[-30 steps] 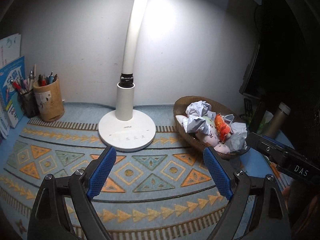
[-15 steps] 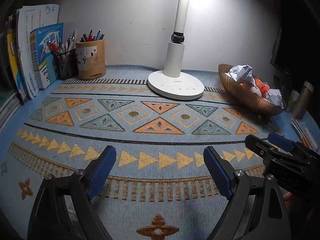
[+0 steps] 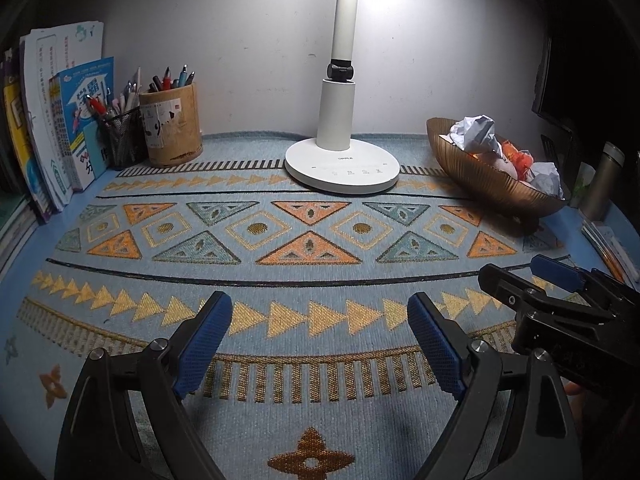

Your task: Organize objects

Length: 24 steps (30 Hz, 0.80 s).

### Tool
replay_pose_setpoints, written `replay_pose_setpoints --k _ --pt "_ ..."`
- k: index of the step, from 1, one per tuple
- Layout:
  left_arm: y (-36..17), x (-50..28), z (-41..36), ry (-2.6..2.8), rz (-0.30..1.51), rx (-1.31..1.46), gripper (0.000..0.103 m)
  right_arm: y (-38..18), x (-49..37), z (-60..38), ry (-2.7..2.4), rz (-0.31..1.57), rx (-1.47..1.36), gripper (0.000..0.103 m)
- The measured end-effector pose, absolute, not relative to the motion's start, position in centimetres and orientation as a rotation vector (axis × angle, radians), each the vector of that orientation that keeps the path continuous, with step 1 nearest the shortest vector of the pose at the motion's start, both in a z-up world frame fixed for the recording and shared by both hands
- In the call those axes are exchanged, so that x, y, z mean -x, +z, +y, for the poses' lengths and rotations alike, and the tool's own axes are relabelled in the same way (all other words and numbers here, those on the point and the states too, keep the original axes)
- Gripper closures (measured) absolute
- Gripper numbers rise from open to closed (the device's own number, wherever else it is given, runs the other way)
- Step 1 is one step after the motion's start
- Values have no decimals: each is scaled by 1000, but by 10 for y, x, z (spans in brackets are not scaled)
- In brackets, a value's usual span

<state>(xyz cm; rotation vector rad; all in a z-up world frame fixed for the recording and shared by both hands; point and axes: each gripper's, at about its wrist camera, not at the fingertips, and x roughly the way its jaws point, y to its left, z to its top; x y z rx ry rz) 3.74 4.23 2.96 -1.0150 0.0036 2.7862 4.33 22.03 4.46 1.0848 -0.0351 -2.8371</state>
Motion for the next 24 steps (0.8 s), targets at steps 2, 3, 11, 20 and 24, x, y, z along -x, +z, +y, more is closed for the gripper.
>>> replay_pose_setpoints --k 2,3,11,20,24 --pt "29 -37 42 2785 4 1018 14 45 -43 223 -2834 -60 -1089 29" --pt "29 -37 42 2784 2 1020 14 44 -42 225 -2834 -72 -1094 29" --pt "27 -37 43 2790 6 1047 14 45 -43 230 -2824 -116 -1103 29" --pt "23 -33 42 2803 17 1102 14 45 -42 231 -2818 -128 -1110 29" --pt "23 -33 42 2801 18 1104 14 44 -43 230 -2810 -123 -1109 29"
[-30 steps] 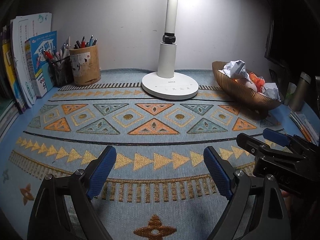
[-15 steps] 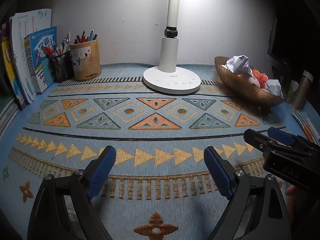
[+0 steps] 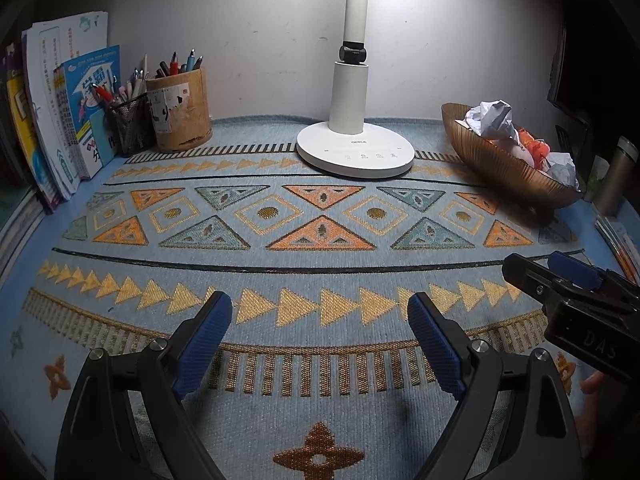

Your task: Organize objects

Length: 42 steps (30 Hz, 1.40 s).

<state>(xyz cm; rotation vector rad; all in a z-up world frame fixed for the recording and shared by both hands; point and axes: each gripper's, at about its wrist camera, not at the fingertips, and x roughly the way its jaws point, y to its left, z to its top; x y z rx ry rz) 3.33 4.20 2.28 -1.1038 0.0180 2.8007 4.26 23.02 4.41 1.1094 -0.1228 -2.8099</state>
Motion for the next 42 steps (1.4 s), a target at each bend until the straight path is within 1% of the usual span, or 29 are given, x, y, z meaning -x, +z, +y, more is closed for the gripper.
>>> replay_pose_setpoints --k 28,38,42 --pt "17 -27 41 2783 19 1168 14 41 -39 228 -2817 -95 -1143 29" --pt "10 -20 44 2784 74 1252 14 38 -38 218 -2847 22 -1166 29" --pt "1 -13 50 2743 132 1354 13 33 -32 217 -2814 14 -1226 29"
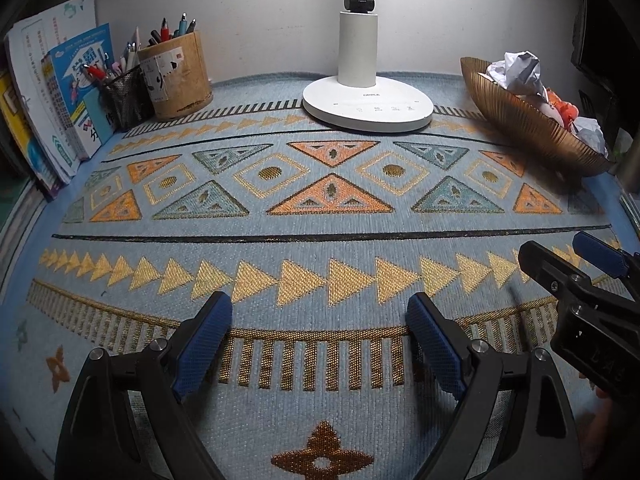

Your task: Organize objects

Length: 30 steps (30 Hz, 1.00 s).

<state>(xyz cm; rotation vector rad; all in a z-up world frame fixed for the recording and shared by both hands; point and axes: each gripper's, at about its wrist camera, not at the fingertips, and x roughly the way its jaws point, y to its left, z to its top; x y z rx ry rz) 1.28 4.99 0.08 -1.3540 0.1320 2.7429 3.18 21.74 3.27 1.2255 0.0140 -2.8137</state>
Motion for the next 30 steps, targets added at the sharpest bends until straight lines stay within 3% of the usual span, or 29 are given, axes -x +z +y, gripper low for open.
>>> replay_pose_setpoints --k 5,7,14,16,30 --pt "-1 -9 42 2742 70 1409 0 22 -22 230 -2721 -114 -1352 29" --pt "-2 -8 38 2732 46 1414 1 21 -22 228 -2704 -109 -1363 18" --pt "-2 -9 35 2746 39 1406 0 20 -23 225 -2704 -75 -1363 12" --pt "-2 -8 34 2752 30 1410 0 17 -23 222 -2683 -16 -1391 0" --pt "-4 -9 35 2754 32 1408 0 12 -33 219 -2737 68 -1395 0"
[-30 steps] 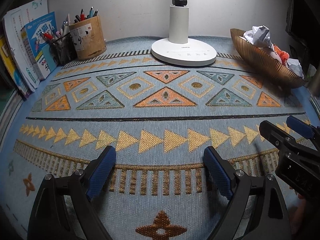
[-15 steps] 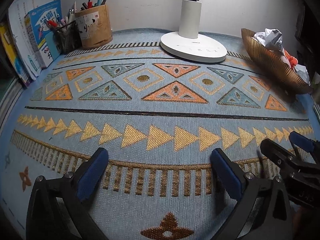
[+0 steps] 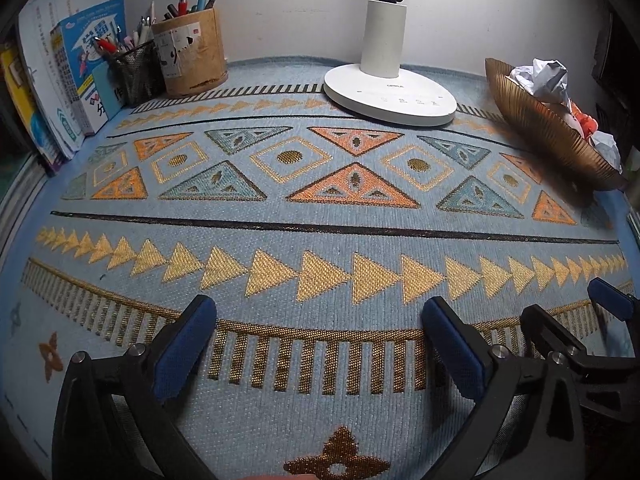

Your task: Organize objects

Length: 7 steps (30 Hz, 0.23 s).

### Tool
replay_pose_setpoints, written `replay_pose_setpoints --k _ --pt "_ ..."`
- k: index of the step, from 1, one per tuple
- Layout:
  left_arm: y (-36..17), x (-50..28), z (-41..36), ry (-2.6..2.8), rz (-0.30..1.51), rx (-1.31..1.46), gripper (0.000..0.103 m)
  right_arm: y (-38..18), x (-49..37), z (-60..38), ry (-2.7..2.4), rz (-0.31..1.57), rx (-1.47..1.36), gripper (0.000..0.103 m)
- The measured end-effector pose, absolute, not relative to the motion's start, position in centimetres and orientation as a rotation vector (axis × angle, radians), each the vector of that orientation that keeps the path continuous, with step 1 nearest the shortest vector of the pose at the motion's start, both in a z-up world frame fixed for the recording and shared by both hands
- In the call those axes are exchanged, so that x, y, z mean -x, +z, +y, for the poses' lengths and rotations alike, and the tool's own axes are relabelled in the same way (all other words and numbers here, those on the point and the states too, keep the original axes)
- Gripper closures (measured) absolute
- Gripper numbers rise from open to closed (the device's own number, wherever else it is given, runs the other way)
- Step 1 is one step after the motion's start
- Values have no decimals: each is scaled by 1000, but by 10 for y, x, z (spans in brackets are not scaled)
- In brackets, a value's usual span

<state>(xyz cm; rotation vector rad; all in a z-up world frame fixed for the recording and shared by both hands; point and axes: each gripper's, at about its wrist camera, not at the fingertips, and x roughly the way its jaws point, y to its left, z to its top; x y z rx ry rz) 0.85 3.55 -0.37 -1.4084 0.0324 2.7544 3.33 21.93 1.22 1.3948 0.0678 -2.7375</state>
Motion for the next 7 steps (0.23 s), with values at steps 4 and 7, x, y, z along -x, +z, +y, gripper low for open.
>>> replay_pose_setpoints --k 4,7 --pt "-4 -8 35 2753 29 1407 0 12 -35 219 -2739 67 -1395 0" --pt "-4 -8 35 2753 29 1408 0 12 -35 219 -2739 67 -1395 0"
